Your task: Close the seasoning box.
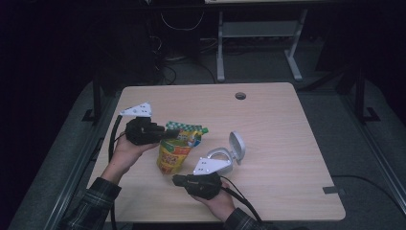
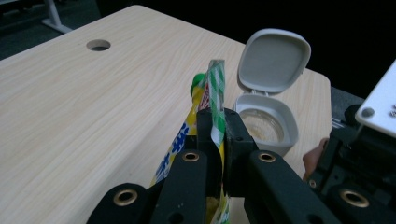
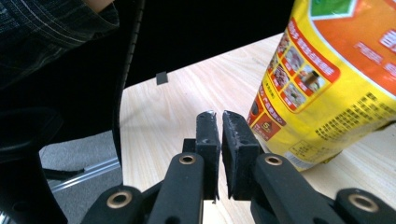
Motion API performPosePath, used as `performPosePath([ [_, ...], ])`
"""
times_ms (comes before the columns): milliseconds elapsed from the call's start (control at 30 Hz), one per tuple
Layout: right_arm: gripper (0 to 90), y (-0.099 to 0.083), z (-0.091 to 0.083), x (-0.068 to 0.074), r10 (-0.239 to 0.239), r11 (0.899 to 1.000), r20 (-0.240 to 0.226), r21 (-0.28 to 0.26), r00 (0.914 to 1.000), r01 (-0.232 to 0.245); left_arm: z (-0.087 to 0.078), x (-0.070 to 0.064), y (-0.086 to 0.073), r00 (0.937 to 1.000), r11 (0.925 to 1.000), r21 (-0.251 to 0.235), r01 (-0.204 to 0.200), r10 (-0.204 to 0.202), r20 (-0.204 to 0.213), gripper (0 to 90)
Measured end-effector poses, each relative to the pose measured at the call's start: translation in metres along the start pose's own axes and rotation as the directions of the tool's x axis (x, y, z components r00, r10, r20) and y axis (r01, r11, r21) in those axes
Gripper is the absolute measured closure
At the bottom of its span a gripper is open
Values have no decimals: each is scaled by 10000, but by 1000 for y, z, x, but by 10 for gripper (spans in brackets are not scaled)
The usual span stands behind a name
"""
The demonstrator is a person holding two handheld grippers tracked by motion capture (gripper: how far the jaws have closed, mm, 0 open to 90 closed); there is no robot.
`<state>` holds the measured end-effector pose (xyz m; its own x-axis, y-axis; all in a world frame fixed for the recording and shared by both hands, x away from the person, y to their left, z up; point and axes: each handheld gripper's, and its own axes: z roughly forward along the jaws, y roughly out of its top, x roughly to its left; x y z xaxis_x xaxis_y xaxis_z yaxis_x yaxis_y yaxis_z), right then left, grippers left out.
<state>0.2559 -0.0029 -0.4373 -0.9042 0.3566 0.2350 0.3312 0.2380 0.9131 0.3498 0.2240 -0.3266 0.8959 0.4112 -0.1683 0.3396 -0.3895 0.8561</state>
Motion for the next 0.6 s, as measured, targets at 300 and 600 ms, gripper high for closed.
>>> performPosePath([
  [300, 806, -2, -5, 0, -12, 9989, -16, 476, 10000, 12, -22, -2, -22, 9995, 9998, -205, 22, -28, -308, 866],
  [600, 785, -4, -11, 1, -260, 9961, 30, 842, 9997, 256, -47, -4, -46, 9983, 9983, -541, 231, -259, -527, 864],
])
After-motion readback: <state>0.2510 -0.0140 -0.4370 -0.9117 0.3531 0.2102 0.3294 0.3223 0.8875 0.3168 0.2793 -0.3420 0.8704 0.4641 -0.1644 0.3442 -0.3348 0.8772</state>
